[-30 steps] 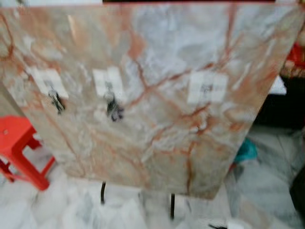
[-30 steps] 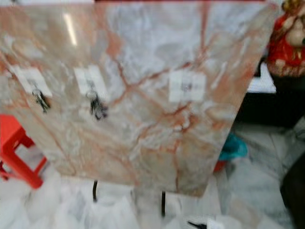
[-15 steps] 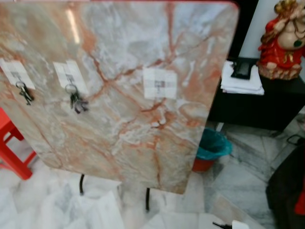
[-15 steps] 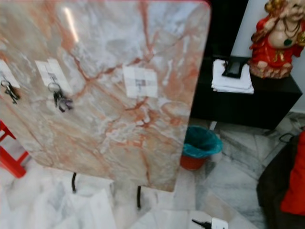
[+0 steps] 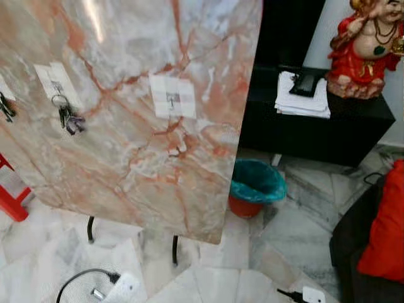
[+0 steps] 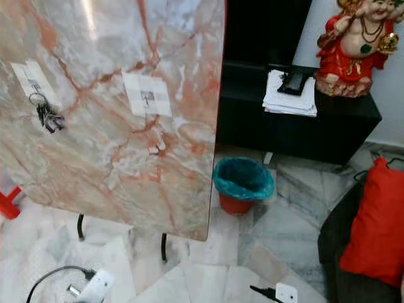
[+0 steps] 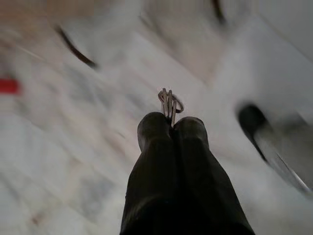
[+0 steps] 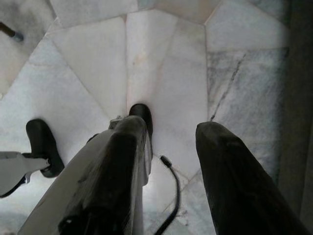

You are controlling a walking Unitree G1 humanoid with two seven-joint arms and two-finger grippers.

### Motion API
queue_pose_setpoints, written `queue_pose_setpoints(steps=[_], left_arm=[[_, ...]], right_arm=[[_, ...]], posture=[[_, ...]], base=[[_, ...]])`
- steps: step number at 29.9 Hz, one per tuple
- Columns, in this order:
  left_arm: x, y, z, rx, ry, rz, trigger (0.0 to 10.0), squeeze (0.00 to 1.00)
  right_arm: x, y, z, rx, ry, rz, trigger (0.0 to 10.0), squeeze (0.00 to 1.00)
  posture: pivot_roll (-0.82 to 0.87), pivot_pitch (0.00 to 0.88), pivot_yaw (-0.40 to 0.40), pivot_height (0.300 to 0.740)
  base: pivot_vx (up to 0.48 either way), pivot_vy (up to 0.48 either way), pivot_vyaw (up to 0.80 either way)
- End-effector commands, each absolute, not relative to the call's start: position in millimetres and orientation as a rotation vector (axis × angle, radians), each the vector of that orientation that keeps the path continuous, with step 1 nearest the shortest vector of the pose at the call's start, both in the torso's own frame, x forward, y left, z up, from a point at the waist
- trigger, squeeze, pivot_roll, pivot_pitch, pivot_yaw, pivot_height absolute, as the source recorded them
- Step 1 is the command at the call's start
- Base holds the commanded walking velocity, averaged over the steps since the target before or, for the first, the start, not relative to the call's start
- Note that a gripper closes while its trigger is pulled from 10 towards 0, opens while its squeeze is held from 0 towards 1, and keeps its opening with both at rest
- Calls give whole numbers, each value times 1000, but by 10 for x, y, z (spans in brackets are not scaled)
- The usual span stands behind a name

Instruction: Hang keys on a hook

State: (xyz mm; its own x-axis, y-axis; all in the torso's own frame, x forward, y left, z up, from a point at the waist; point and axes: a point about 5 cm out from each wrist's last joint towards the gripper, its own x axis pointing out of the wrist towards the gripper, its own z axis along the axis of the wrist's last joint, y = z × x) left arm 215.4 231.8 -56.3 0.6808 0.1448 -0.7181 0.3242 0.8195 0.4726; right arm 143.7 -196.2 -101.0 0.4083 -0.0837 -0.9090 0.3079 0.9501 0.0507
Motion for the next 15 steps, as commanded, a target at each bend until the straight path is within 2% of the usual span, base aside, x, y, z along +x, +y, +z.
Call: queue_pose_setpoints(steps=[1,8,15], left_arm=[[2434,2386,-316,638,666,-45,10000,0],[2919,2250,355,605,244,11,10000,0],[3047,2002,917,504,-107,-7,10000,0]], right_arm=[[1409,-1958,-1021,220,1139,-247,10000,0],[1409,-1958,-1021,205,1143,-236,10000,0],[1429,-1955,-1014,197,1134,-233,10000,0]], posture=[[130,73,-16,740],[137,70,-18,740],[137,65,-18,740]], base=[[0,0,0],[0,0,0],[0,0,0]])
